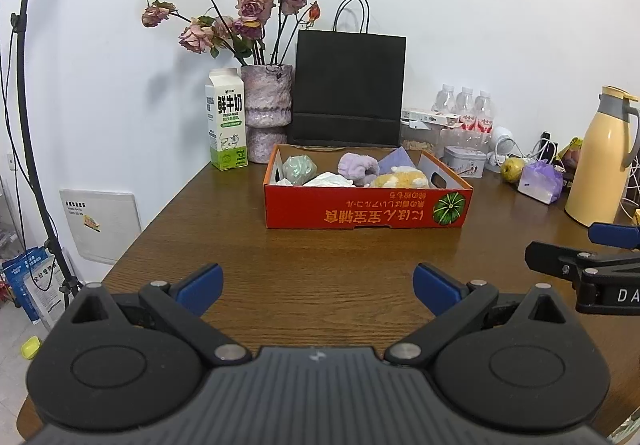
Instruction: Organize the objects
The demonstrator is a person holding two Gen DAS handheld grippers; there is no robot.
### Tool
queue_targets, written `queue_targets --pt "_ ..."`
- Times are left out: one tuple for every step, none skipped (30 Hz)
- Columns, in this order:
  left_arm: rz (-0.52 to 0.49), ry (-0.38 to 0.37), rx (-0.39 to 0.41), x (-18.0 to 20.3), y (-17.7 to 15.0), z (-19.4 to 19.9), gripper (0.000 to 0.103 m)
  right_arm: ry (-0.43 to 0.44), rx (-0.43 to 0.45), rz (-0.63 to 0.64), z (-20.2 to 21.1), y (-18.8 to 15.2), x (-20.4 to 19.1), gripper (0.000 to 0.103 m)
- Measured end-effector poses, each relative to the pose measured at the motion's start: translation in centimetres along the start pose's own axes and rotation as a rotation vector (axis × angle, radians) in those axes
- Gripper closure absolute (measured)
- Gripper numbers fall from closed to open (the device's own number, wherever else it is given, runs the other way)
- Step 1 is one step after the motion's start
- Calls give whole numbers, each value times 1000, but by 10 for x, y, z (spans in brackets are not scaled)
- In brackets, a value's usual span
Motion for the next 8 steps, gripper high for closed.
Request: queue_targets --pt "-2 -4 -1 0 0 0 0 0 0 0 0 0 0 0" --pt "-4 -9 -2 1 0 0 0 -1 0 0 0 0 0 0" --pt "-5 -13 -2 1 0 0 0 0 -1 1 0 0 0 0" --pt "-6 -13 0 1 1 -1 0 0 -1 1 0 0 -1 0" --pt "-7 -9 2 1 1 -1 0 1 -1 2 0 0 -2 0" --pt "-6 -6 5 1 2 -2 0 1 -1 3 1 0 -3 0" --pt "-3 -7 6 0 3 -3 0 0 -2 4 0 0 -5 0" --pt "-2 -10 6 0 3 -4 0 1 -3 5 0 0 -6 0"
Point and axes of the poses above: each gripper's, at about its wrist camera, not at the fingertips, and z roughly against the way its jaws point, x to its right, y to its top, the point moved 7 cm from there along -z, roughly the way its jaws point, and after that the axes turned 1 degree about z, right-handed, at the moved point
